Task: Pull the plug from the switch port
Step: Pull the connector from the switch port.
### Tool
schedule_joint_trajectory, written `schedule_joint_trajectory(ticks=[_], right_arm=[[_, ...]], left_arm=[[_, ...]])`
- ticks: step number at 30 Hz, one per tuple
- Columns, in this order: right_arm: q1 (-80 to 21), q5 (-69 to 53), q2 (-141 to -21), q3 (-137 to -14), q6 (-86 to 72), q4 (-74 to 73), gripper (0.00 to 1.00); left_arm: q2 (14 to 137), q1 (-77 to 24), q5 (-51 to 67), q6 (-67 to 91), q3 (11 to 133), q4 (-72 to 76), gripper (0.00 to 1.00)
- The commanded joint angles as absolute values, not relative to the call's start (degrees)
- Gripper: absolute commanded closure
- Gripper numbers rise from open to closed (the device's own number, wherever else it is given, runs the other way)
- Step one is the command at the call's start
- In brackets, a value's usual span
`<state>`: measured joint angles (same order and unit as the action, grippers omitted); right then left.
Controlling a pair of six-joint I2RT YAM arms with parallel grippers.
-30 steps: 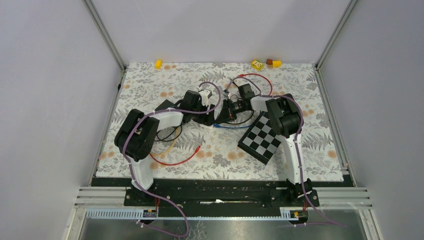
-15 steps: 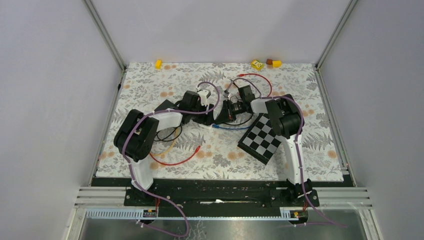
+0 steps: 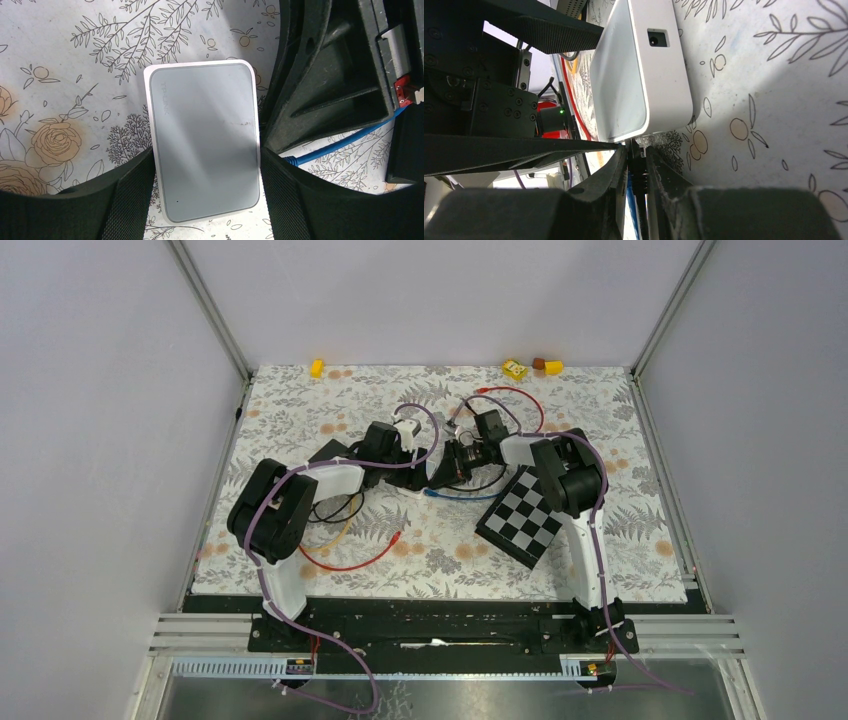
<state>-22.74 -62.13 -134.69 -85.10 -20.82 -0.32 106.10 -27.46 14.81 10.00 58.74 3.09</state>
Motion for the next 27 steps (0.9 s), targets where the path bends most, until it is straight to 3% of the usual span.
schedule_joint_trajectory(ticks=[1, 10, 27], right_arm=[[-26.2, -63.0, -131.4, -83.0, -24.9, 6.8, 0.97], [-25.2, -60.9, -132.2, -89.1, -13.5, -7.2, 0.97], [-25.5, -58.3, -132.2, -93.2, -8.4, -14.9, 0.98]], left_arm=[[107.3, -28.3, 18.0, 11.4, 57.2, -0.6, 0.64], [106.9, -27.6, 19.9, 11.3, 57.2, -1.1, 0.68], [106.6, -27.5, 21.6, 10.0, 58.5, -3.4, 0.93]])
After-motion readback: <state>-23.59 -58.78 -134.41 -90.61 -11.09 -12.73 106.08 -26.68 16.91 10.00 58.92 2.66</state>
